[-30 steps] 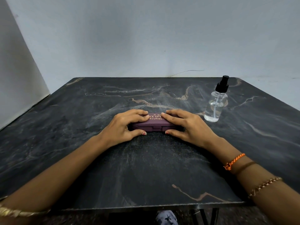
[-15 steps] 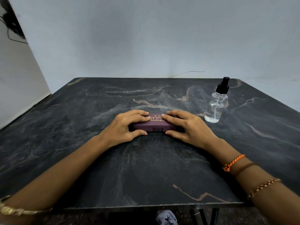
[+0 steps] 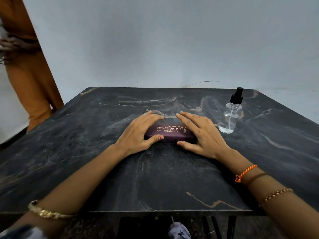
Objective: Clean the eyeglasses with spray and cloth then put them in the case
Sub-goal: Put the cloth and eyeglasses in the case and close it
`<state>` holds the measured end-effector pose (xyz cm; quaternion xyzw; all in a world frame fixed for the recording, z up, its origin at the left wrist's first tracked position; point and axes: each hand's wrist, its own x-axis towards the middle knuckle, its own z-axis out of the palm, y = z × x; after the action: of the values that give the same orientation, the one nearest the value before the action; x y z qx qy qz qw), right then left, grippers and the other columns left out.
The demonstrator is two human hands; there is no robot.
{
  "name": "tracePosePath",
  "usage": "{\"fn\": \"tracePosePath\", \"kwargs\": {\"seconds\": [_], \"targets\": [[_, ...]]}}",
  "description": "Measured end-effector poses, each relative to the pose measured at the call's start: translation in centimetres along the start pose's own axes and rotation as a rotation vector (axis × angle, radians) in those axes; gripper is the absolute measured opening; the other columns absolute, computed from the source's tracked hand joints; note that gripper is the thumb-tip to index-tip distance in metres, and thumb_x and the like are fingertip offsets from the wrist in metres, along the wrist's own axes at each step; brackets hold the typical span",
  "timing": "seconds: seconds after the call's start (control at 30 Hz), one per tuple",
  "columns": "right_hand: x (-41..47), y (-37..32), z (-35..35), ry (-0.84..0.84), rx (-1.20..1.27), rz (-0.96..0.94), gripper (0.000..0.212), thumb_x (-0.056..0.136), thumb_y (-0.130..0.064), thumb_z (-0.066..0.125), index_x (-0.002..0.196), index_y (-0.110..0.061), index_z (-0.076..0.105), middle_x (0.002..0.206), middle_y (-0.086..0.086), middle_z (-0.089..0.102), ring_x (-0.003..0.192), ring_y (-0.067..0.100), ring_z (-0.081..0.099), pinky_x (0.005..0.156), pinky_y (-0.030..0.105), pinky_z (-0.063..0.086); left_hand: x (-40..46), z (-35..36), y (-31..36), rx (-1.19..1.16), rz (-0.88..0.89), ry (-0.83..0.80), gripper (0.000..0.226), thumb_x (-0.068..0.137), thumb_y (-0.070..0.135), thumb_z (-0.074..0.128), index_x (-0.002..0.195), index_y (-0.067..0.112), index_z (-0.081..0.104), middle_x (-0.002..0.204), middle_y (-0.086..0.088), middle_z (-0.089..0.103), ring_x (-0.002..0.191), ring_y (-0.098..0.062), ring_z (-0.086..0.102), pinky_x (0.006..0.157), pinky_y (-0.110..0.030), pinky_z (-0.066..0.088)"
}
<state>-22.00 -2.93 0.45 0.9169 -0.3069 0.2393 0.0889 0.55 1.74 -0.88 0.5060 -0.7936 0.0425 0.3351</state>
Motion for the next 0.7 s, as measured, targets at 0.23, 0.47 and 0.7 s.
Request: {"fn": "tracePosePath", "kwargs": {"seconds": [0.23, 0.47, 0.7], "targets": [[-0.49, -1.04, -0.32, 0.01, -0.143, 0.002, 0.076, 0.078, -0.058, 0.039, 0.137, -0.01, 0.036, 0.139, 0.009, 0.048, 0.124, 0.028, 0.048, 0.1, 0.043, 0.037, -0.39, -0.24, 0.48, 0.083, -0.102, 0.023, 0.057, 0.081, 0.046, 0.047, 0.131, 0.018, 0.038, 0.138, -0.005, 0.046, 0.137, -0.024, 0.025, 0.109, -0.044, 0.023], [-0.84, -0.82, -0.21, -0.038, -0.182, 0.118, 0.083, 0.077, -0.065, 0.028, 0.143, -0.015, 0.022, 0.149, 0.005, 0.032, 0.136, 0.024, 0.03, 0.109, 0.04, 0.021, -0.58, -0.3, 0.67, 0.11, -0.184, 0.012, 0.052, 0.085, 0.045, 0.051, 0.13, 0.02, 0.038, 0.139, -0.006, 0.044, 0.138, -0.023, 0.023, 0.111, -0.046, 0.021], [-0.73, -0.42, 0.36, -0.033, -0.124, 0.175, 0.091, 0.071, -0.072, 0.02, 0.145, -0.017, 0.013, 0.154, 0.002, 0.018, 0.142, 0.02, 0.016, 0.113, 0.043, 0.01, -0.62, -0.27, 0.88, 0.174, -0.157, -0.032, 0.064, 0.08, 0.054, 0.041, 0.132, 0.017, 0.034, 0.142, -0.008, 0.04, 0.139, -0.025, 0.02, 0.113, -0.046, 0.018]]}}
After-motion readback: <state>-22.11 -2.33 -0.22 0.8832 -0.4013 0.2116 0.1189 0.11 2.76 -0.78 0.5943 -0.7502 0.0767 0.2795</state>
